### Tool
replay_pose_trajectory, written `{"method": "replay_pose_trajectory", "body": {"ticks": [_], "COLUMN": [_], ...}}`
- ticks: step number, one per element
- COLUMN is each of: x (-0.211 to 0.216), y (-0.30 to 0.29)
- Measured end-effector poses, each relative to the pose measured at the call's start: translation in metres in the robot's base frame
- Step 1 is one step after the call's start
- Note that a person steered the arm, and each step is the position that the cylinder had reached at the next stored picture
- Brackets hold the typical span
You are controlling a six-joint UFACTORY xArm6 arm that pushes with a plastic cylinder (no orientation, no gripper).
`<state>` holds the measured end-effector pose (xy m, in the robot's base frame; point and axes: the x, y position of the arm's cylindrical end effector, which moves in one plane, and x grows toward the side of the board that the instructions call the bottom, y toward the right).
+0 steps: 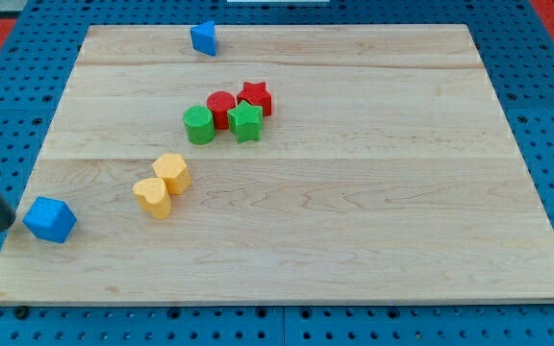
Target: Push the yellow blocks into the blue cube
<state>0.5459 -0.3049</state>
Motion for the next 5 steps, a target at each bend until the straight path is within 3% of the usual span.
{"method": "replay_pose_trajectory", "body": {"ticks": [1,2,3,4,5], "x": [0.012,-0.004,0.032,0.032,-0.029], "y": [0.021,0.071,0.067,0.151,0.237]}}
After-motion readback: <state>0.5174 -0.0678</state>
